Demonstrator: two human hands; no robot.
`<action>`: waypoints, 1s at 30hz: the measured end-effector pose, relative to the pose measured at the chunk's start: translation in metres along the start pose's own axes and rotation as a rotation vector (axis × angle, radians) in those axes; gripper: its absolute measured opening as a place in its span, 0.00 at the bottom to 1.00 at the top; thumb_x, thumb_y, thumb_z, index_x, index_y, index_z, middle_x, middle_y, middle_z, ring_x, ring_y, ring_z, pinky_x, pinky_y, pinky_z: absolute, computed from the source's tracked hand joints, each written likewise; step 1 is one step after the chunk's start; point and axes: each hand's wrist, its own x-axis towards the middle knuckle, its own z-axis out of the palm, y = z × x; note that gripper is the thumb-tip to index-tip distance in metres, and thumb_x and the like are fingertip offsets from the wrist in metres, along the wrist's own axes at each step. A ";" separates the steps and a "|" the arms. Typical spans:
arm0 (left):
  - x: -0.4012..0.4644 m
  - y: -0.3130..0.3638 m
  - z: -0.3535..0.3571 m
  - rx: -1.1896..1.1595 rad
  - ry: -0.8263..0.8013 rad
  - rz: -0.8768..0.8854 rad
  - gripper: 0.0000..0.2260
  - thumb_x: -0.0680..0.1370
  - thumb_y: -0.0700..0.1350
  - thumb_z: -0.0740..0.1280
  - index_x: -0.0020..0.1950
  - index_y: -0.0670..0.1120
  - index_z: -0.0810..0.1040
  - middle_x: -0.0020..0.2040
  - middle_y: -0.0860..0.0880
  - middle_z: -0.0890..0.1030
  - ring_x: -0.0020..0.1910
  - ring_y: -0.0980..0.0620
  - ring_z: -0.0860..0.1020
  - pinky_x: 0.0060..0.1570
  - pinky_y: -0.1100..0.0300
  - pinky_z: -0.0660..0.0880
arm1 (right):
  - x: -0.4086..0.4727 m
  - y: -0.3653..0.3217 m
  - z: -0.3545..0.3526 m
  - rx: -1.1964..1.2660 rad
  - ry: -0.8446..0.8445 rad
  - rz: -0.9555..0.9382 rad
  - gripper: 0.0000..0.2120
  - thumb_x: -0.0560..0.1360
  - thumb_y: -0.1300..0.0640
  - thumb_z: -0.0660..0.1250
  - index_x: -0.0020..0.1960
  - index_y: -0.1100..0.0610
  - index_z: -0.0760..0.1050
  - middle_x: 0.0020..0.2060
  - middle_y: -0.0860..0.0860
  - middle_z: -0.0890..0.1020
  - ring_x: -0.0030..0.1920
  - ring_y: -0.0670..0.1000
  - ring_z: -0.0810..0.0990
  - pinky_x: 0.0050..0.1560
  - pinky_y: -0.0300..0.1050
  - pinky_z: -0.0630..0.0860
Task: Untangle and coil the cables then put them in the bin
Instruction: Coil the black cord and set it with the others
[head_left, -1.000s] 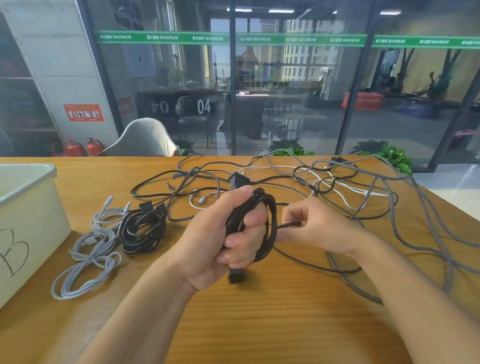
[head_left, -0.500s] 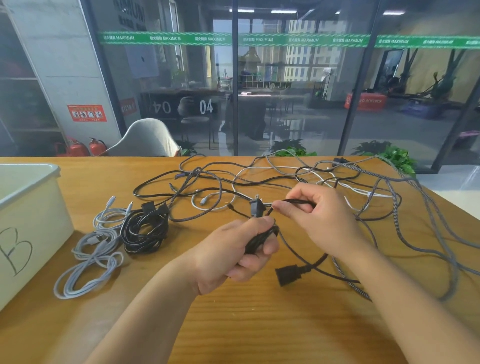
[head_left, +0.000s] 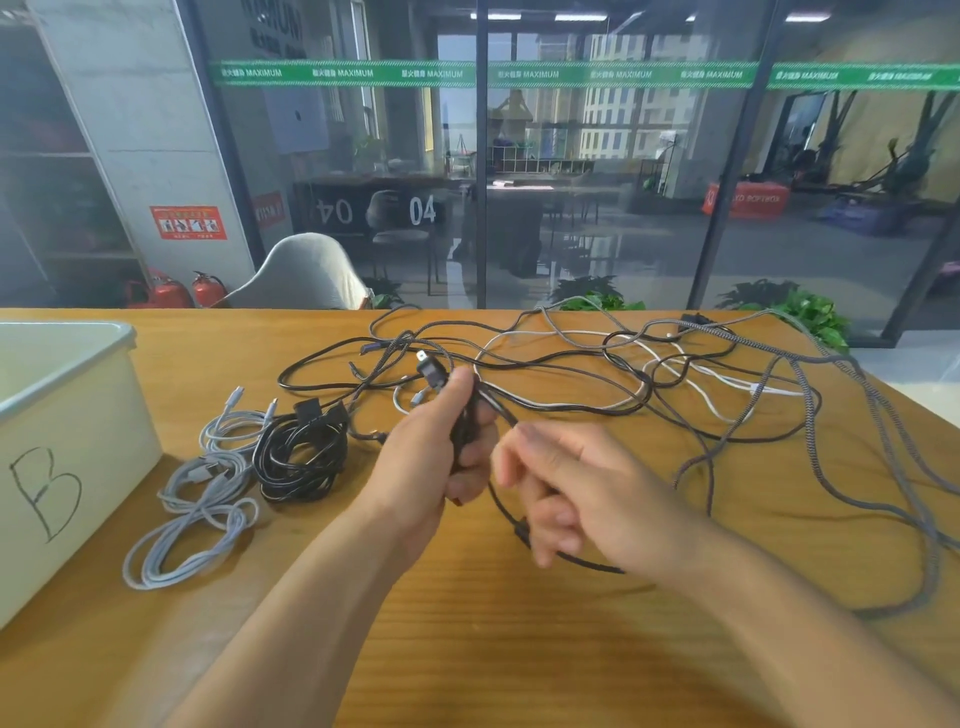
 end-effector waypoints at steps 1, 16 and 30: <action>0.001 0.001 -0.003 -0.033 0.027 0.013 0.20 0.85 0.60 0.57 0.46 0.45 0.72 0.29 0.50 0.63 0.24 0.54 0.57 0.25 0.62 0.52 | -0.001 0.005 0.007 -0.009 -0.065 -0.001 0.18 0.86 0.47 0.56 0.46 0.56 0.74 0.26 0.46 0.67 0.26 0.49 0.68 0.38 0.47 0.79; -0.003 0.015 -0.009 -0.132 -0.047 0.139 0.14 0.84 0.51 0.61 0.40 0.48 0.70 0.31 0.48 0.69 0.28 0.47 0.70 0.33 0.56 0.67 | -0.001 0.009 -0.005 -0.450 -0.079 0.186 0.11 0.83 0.51 0.68 0.49 0.58 0.79 0.36 0.51 0.85 0.32 0.49 0.78 0.35 0.43 0.73; -0.008 0.009 -0.009 0.050 -0.135 0.194 0.17 0.79 0.46 0.62 0.35 0.46 0.57 0.25 0.48 0.57 0.25 0.50 0.52 0.26 0.58 0.52 | 0.013 0.030 0.010 0.092 0.517 -0.007 0.29 0.80 0.67 0.68 0.72 0.39 0.71 0.44 0.56 0.83 0.42 0.55 0.87 0.47 0.53 0.86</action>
